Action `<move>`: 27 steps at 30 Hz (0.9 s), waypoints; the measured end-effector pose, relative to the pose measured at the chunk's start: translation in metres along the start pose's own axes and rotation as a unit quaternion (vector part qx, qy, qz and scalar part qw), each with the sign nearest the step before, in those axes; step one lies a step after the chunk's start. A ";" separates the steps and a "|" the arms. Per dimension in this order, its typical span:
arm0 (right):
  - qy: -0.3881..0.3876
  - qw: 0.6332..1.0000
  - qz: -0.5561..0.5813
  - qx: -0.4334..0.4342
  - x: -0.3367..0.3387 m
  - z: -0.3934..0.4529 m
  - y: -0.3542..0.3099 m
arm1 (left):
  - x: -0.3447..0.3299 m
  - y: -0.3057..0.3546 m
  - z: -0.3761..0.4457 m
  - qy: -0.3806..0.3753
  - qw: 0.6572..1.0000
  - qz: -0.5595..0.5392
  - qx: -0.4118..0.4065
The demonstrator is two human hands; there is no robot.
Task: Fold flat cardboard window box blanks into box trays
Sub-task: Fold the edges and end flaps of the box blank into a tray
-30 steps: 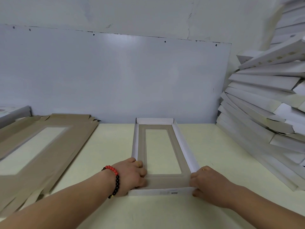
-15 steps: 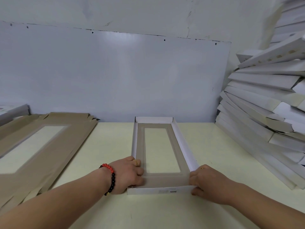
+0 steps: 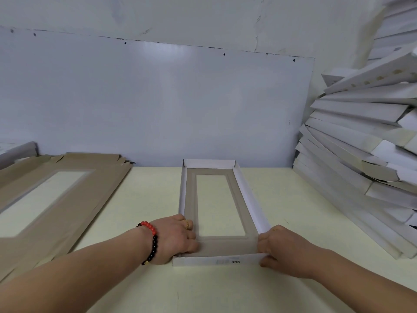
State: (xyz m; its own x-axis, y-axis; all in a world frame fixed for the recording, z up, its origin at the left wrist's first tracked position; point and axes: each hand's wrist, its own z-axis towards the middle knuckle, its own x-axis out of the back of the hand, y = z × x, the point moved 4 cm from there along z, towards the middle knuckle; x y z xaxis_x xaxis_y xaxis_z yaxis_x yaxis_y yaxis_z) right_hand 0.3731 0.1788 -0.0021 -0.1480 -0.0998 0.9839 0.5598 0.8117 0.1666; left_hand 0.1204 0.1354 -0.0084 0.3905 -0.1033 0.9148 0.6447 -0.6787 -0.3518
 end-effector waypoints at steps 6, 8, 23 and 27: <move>0.002 1.000 0.004 0.002 -0.001 -0.001 0.001 | 0.000 -0.001 0.001 0.003 1.000 0.010 -0.005; 0.004 1.000 0.008 0.001 -0.001 -0.001 0.001 | 0.000 -0.002 0.001 0.004 1.000 0.012 -0.005; 0.003 1.000 0.031 -0.002 0.000 -0.002 0.001 | 0.000 -0.002 -0.003 0.059 0.998 -0.021 -0.021; 0.004 0.999 0.038 0.000 -0.001 -0.003 0.004 | -0.001 -0.002 -0.004 0.047 0.999 -0.021 -0.015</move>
State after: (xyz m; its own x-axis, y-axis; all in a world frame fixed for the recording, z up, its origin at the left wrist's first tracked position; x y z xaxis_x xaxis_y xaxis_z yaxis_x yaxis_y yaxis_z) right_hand 0.3775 0.1803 -0.0025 -0.0987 -0.0421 0.9942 0.5689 0.8173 0.0911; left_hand 0.1158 0.1341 -0.0081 0.2990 -0.1417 0.9437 0.6379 -0.7058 -0.3081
